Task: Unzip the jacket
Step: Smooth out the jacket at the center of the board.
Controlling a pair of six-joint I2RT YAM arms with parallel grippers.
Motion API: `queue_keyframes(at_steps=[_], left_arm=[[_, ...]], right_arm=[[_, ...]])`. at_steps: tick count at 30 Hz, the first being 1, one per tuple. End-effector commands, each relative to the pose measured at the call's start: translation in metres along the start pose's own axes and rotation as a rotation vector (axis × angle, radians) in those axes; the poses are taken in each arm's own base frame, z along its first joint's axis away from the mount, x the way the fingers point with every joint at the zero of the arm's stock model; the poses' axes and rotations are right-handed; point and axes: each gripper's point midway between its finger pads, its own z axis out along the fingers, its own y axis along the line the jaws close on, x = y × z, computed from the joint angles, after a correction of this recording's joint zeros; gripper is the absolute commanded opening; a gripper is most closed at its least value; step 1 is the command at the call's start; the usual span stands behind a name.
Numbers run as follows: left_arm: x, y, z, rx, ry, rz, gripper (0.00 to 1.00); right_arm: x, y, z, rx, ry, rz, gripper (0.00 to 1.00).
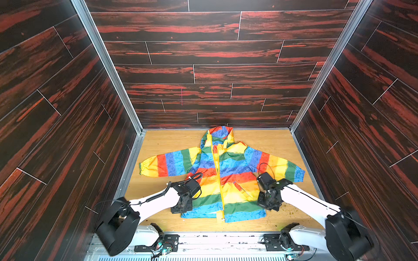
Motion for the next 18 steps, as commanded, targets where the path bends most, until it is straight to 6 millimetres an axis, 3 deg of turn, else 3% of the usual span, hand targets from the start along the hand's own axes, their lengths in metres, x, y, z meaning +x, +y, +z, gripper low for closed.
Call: queue_keyframes(at_steps=[1,5,10,14,18], left_arm=[[0.001,0.008,-0.012,0.022,-0.042,-0.047,0.0],[-0.003,0.024,-0.025,0.027,-0.135,-0.134,0.0],[0.0,0.04,-0.025,0.043,-0.205,-0.215,0.0],[0.001,0.033,-0.02,0.096,-0.203,-0.207,0.0],[0.016,0.031,-0.012,0.067,-0.104,-0.172,0.16]], right_arm=[[-0.008,-0.006,-0.011,-0.03,-0.043,0.044,0.0],[-0.023,-0.016,-0.016,-0.053,-0.074,0.158,0.0],[-0.042,-0.034,-0.011,-0.071,-0.114,0.295,0.0],[-0.038,-0.036,-0.008,-0.082,-0.09,0.302,0.0],[-0.023,-0.03,-0.011,-0.129,-0.042,0.323,0.0]])
